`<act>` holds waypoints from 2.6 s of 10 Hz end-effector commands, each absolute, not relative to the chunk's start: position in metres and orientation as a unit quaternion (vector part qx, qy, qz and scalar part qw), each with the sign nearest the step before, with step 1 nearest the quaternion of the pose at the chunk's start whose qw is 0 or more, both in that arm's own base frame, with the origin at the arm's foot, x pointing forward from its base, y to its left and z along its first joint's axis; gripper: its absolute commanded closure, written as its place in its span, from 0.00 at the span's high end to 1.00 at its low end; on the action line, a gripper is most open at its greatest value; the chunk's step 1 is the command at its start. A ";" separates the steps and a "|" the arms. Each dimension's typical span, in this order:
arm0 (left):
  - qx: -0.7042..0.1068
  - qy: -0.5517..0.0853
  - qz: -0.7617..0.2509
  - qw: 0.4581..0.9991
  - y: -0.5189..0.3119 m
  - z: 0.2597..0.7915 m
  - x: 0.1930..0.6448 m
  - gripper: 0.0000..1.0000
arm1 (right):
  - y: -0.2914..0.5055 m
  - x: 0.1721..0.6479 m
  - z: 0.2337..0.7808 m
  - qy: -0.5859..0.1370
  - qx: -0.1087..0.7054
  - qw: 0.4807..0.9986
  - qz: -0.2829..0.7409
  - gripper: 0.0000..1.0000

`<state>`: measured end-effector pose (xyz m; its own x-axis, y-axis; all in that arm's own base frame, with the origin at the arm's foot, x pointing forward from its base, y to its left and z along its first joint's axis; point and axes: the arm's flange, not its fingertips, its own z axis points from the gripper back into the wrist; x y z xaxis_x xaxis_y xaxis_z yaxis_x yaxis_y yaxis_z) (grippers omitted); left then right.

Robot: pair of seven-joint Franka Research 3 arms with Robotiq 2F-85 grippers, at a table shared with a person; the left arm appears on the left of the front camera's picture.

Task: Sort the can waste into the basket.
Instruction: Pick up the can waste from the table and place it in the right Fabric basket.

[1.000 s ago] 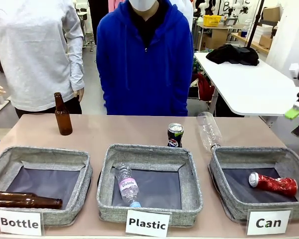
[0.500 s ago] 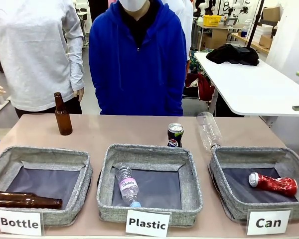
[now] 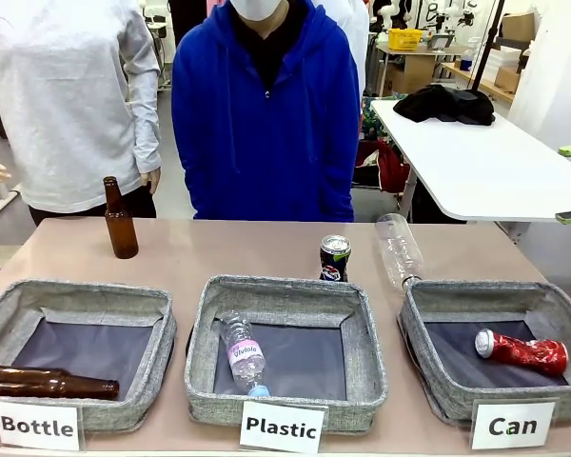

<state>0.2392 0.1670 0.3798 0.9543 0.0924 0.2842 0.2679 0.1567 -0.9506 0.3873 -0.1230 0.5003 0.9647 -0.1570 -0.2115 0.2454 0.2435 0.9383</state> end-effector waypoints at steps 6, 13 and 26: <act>-0.650 -0.139 -0.062 0.744 0.168 0.382 0.235 1.00 | -0.131 0.389 0.502 0.032 0.601 0.791 -0.113 1.00; -0.650 -0.139 -0.062 0.744 0.168 0.382 0.235 1.00 | -0.090 0.438 0.511 -0.088 0.368 0.915 0.142 1.00; -0.650 -0.139 -0.062 0.744 0.168 0.382 0.235 1.00 | -0.278 0.298 0.484 -0.351 0.530 0.765 0.106 1.00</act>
<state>0.2388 0.1673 0.3799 0.9539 0.0940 0.2849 0.2685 0.1563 -0.9505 0.2942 -0.2814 0.4791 0.7440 -0.2110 0.6339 -0.5295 0.3923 0.7521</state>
